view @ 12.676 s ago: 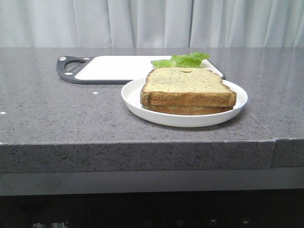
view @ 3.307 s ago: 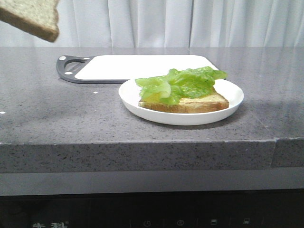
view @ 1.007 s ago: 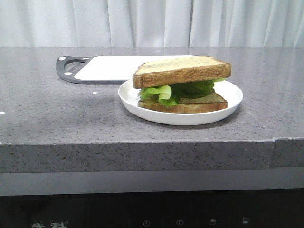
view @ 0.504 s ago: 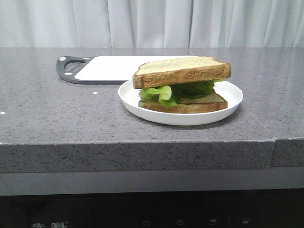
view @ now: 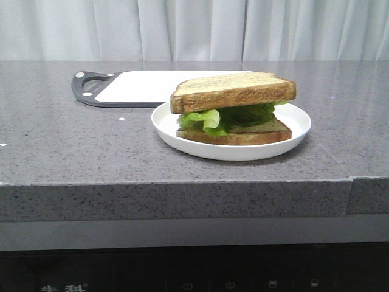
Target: Left arm grabs bread, right arm adds lettuce
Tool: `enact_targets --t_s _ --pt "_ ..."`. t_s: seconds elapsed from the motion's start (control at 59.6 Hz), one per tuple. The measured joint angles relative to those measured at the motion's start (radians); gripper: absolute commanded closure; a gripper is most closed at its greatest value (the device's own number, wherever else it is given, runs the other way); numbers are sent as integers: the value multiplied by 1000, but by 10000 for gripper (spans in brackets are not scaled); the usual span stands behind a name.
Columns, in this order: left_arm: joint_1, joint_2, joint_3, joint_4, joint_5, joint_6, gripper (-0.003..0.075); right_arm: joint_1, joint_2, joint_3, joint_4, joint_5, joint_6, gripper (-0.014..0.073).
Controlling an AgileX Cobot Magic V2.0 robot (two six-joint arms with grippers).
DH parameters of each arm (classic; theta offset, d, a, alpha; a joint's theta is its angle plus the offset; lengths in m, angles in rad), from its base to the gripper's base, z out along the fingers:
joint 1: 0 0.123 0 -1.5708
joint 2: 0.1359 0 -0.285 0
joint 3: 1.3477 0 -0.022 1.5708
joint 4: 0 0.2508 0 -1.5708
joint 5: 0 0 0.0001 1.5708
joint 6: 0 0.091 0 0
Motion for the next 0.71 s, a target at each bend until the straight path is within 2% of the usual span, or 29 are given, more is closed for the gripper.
enact_targets --t_s 0.52,0.621,0.705 --pt "0 0 2 8 0 0 741 0 0 0 0 0 2 618" --pt "0 0 8 81 -1 -22 741 0 0 0 0 0 2 618" --pt "5 0 16 271 -15 -181 741 0 0 0 0 0 2 618"
